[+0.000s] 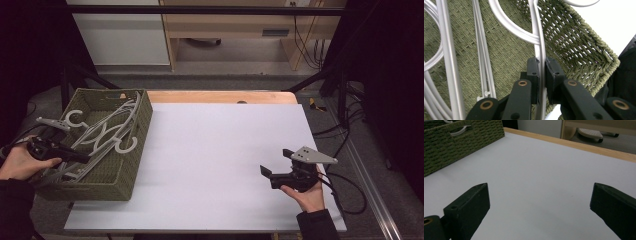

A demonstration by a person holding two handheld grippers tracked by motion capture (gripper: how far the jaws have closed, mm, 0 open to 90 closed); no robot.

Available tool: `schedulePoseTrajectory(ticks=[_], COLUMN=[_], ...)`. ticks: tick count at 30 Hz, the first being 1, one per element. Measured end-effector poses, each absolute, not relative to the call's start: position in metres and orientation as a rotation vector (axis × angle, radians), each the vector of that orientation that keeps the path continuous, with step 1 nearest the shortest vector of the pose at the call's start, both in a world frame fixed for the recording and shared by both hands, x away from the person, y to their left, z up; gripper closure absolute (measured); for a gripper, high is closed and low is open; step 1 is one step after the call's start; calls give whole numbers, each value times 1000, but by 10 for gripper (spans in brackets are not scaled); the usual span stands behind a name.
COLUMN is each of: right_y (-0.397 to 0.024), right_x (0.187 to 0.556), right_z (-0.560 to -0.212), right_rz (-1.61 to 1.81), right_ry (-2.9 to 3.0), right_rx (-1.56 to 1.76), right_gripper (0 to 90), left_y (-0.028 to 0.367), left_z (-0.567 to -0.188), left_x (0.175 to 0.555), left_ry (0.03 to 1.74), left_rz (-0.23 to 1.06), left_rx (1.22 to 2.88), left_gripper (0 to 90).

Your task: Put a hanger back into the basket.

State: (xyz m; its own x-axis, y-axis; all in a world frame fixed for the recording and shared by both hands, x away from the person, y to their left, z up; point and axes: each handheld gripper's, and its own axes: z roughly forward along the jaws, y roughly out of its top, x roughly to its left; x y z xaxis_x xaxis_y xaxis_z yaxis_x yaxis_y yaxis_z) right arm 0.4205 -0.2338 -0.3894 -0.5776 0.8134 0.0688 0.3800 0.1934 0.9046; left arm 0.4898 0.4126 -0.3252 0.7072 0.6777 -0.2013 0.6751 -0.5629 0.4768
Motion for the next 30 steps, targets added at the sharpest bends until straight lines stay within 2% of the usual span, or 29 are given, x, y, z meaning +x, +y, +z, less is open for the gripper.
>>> schedulePoseTrajectory(ticks=[17,30], right_y=[-233,-233], right_x=[421,421], right_z=[-390,-390], right_rz=[1353,1351], right_ry=[2052,2057], right_rx=[1111,1109], right_gripper=[30,30], left_y=[417,420], left_z=[-326,-357], left_x=[496,497], left_ry=[1014,1022], left_rz=[44,17], left_rx=[2405,2397], left_gripper=[821,812])
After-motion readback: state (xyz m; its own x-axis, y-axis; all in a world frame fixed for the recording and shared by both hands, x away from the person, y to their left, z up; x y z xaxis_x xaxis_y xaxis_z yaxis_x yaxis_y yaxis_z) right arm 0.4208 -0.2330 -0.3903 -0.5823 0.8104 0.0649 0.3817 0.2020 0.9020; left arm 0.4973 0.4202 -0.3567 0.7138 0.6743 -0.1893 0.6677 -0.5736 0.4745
